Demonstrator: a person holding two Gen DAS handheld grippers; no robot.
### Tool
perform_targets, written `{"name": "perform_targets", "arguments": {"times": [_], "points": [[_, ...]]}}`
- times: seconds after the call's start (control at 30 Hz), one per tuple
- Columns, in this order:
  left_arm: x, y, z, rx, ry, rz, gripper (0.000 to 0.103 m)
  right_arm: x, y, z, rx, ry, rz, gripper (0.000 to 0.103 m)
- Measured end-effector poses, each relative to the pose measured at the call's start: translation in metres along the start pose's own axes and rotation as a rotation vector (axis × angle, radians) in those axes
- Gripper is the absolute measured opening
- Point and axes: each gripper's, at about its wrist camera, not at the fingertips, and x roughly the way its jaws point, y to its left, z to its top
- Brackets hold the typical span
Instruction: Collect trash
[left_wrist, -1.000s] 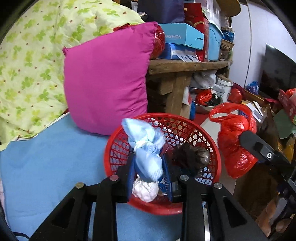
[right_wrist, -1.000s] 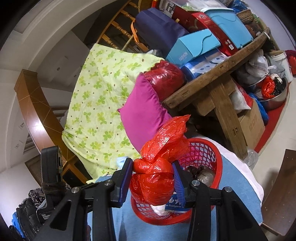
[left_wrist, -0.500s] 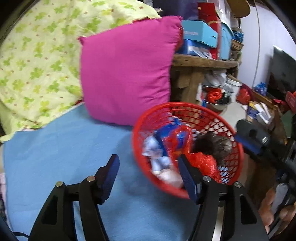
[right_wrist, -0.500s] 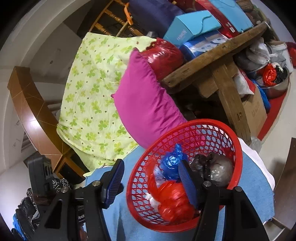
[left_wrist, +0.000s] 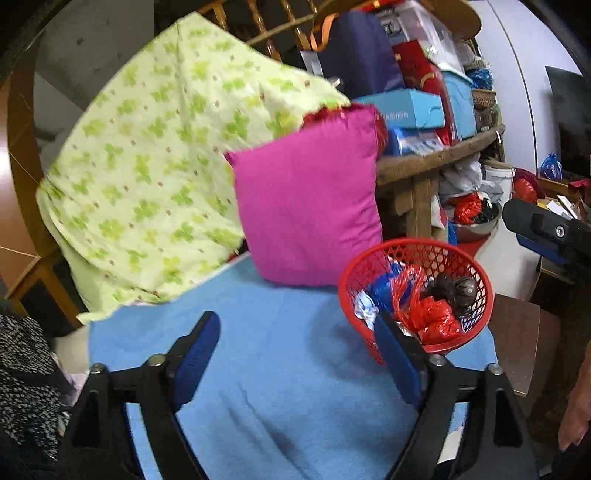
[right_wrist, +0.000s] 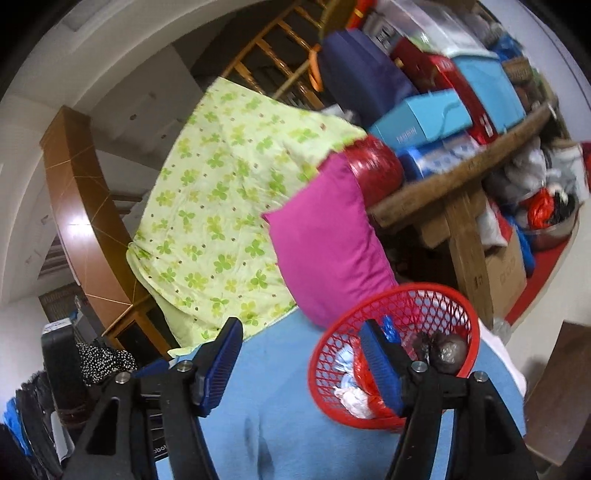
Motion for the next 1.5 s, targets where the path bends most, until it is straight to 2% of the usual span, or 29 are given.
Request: {"name": "perform_targets", "arguments": {"times": [0.1, 0.4, 0.5, 0.77, 0.87, 0.97, 1.2, 1.5], "points": [[-0.027, 0.004, 0.002, -0.006, -0.036, 0.025, 0.091, -0.021, 0.018, 0.003, -0.04, -0.019, -0.014, 0.076], [-0.082, 0.02, 0.003, -0.059, -0.074, 0.088, 0.091, -0.082, 0.061, 0.011, -0.139, -0.088, -0.045, 0.083], [-0.099, 0.028, 0.003, -0.081, -0.086, 0.124, 0.097, -0.099, 0.075, 0.012, -0.169, -0.104, -0.062, 0.086], [-0.144, 0.048, -0.002, -0.127, -0.115, 0.204, 0.097, -0.139, 0.107, 0.017, -0.215, -0.125, -0.085, 0.091], [-0.16, 0.056, -0.003, -0.137, -0.128, 0.235, 0.1, -0.154, 0.118, 0.017, -0.237, -0.136, -0.089, 0.094], [-0.169, 0.065, -0.004, -0.159, -0.129, 0.262, 0.102, -0.163, 0.125, 0.017, -0.257, -0.136, -0.109, 0.098], [-0.175, 0.077, -0.01, -0.192, -0.099, 0.289, 0.102, -0.167, 0.132, 0.013, -0.272, -0.118, -0.124, 0.099], [-0.181, 0.076, -0.013, -0.188, -0.105, 0.314, 0.102, -0.167, 0.13, 0.001, -0.287, -0.074, -0.128, 0.099]]}}
